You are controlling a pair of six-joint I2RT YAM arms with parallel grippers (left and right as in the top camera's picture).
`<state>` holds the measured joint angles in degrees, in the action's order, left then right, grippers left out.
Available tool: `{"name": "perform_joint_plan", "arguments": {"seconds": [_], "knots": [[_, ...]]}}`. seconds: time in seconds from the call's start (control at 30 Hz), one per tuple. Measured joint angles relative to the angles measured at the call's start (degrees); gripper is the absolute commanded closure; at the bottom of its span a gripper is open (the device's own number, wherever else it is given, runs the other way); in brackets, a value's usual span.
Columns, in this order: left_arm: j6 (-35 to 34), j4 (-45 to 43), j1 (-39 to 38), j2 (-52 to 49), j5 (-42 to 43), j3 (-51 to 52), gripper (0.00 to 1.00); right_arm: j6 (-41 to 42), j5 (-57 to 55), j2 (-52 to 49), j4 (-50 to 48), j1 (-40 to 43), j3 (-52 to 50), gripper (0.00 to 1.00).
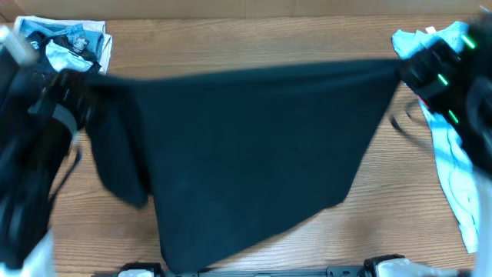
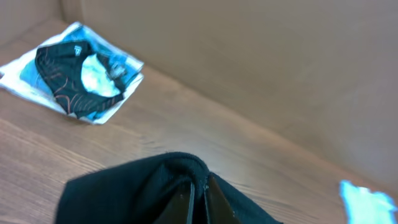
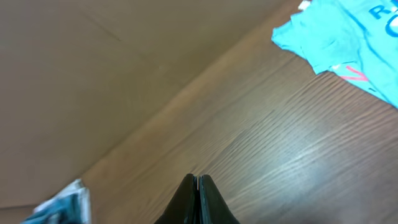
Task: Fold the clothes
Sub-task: 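Lift the shirt with both grippers, stretch and lay it flat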
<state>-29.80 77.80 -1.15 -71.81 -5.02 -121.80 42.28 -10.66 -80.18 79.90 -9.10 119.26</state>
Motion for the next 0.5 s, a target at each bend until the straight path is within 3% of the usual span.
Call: {"name": "perform_joint_plan", "arguments": {"seconds": [0.23,0.3,0.37,0.5], "knots": [[0.5,-8.9,-0.4,-19.4,-7.0,0.3,0.93,-0.1,-3.9,-17.5,-9.3,-0.4,-0.1,0.96],[1.4,-11.8,-0.4,-24.7,-8.0,0.3,0.85,-0.5,-4.9,-22.0,-11.6,-0.4,-0.1,0.93],[2.2,-14.1,-0.4,-29.3,-8.8,0.3,0.73,-0.9,-6.0,-25.9,-13.2,-0.3,-0.1,0.84],[3.5,-18.4,-0.3,-40.5,-11.6,0.3,0.78,-1.4,-8.6,-32.3,-15.2,0.9,-0.1,0.88]]}}
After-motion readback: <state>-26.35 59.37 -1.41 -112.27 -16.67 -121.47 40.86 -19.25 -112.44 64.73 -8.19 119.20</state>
